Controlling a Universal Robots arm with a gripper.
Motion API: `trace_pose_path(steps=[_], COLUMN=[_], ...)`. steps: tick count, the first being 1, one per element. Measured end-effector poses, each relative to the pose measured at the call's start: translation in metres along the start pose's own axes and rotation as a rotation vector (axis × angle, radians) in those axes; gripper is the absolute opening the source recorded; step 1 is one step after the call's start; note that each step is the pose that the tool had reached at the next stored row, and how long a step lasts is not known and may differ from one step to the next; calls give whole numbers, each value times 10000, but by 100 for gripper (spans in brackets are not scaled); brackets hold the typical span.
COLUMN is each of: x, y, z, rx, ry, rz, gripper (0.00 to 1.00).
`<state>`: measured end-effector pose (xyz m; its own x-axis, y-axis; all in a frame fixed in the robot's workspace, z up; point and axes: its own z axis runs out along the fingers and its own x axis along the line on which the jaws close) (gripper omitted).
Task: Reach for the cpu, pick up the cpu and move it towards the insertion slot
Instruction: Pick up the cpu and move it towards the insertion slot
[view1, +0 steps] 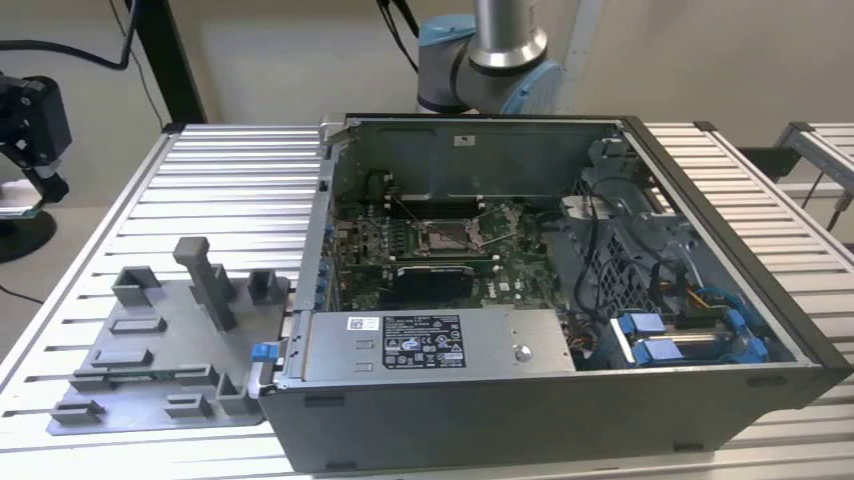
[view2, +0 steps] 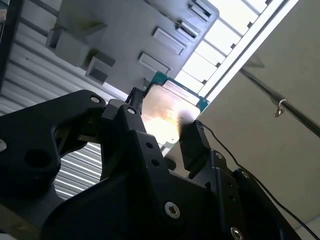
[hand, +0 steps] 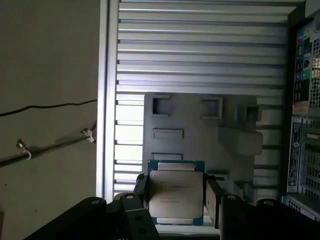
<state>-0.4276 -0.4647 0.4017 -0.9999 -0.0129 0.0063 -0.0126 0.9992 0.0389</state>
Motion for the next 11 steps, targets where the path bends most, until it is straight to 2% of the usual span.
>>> trace_pose_path(steps=[11], x=[-179], y=[-2], z=[-1], rx=[-1], ry=[0], rz=[0], gripper=[0])
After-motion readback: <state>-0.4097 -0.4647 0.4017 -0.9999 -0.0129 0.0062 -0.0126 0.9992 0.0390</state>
